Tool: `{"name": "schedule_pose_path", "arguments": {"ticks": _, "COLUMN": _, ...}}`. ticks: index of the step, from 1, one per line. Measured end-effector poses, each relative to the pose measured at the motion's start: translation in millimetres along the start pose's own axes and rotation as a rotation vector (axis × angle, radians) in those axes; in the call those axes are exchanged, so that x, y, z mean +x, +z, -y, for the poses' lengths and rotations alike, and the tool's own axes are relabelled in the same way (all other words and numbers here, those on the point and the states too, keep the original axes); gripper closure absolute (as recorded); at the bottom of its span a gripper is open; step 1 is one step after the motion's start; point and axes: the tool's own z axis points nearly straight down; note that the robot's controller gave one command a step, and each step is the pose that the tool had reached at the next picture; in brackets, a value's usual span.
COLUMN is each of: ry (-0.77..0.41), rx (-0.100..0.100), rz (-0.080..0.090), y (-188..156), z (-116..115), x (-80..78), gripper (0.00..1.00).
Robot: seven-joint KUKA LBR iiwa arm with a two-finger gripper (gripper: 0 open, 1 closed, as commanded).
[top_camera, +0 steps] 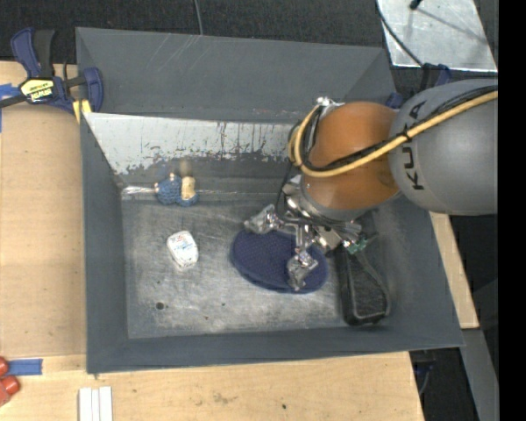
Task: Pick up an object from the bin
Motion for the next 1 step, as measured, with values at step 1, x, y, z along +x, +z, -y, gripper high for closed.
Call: {"name": "schedule_pose_path", "arguments": {"ticks": 1, "ry": 0.004, "rx": 0.001, "rz": 0.006, "y": -3.0, "z": 1.0, "x": -1.9, "gripper": 1.0}}
